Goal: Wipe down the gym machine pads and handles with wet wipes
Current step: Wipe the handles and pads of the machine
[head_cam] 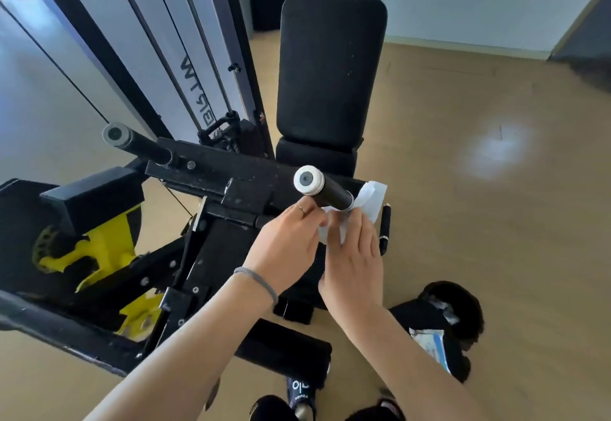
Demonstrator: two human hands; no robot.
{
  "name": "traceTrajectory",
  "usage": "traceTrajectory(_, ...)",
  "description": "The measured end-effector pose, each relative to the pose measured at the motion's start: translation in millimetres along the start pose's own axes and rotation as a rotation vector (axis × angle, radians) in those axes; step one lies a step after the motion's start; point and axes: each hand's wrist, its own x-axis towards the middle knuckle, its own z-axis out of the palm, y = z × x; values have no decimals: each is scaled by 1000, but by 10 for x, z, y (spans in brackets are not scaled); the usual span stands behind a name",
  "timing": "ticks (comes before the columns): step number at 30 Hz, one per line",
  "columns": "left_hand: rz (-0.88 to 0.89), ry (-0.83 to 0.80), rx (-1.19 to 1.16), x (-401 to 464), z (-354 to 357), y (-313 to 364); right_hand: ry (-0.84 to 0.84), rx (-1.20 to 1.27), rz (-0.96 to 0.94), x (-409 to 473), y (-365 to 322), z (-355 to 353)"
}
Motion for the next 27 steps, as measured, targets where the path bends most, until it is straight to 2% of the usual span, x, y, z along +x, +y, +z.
traceTrajectory(4,-87,-37,-185,-55,108,11,50,101,34,97,-14,-51)
traceTrajectory(8,-115,32,-280,-14,200,60,-1,318,-31,69,80,-138)
traceTrajectory(13,-92,-49,-80,-60,345,203,48,726,-12,20,293,-248)
traceTrajectory(17,-116,-37,104,-31,407,219,234,810,109,168,449,-337)
traceTrajectory(22,33,30,332,173,326,90,56,835,218,602,492,-318)
traceTrajectory(25,37,-78,371,434,254,-80,-13,909,273,744,429,-214)
traceTrajectory(27,93,-141,397,570,206,-152,40,941,310,770,353,-129)
